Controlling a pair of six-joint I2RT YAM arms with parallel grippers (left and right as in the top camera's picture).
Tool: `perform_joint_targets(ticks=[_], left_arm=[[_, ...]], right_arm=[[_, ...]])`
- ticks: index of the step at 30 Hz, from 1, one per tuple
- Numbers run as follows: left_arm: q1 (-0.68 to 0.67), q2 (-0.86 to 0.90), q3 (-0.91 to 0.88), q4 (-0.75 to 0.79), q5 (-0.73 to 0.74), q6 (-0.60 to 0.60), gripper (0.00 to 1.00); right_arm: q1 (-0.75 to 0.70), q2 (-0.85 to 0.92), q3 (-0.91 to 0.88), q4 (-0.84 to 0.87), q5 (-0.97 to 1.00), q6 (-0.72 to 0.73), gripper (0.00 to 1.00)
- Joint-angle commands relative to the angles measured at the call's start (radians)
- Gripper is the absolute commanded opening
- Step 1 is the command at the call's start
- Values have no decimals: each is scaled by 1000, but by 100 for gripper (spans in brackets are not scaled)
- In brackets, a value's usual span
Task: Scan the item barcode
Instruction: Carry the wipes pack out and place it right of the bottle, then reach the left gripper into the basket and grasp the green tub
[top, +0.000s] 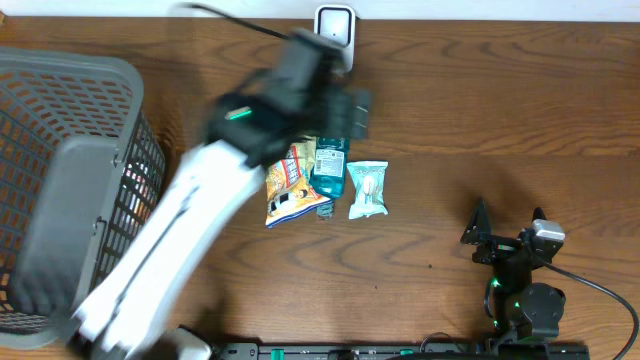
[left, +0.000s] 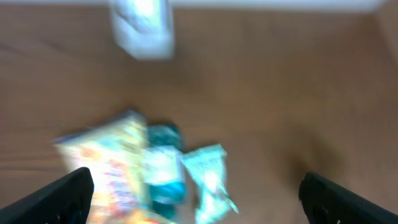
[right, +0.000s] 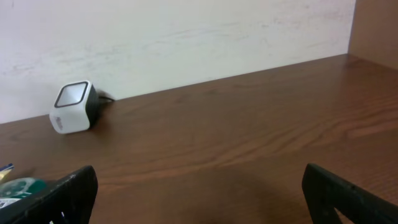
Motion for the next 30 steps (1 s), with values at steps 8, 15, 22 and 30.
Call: perform_joint_targets(ticks=[8,15,22,30], left_arm=[[549,-336,6,-113,-336,-192,98],[855,-263,-27,-335,-334,-420,98],[948,-76,-45,-403,-197,-482,98],[959,226,-45,-386,-87,-366,98]], right_arm=[[11,-6,-2,-2,5,10,99],[11,-6,-2,-2,6,10,99],[11,-6,-2,-2,6,10,99],[11,-6,-2,-2,6,10,99]])
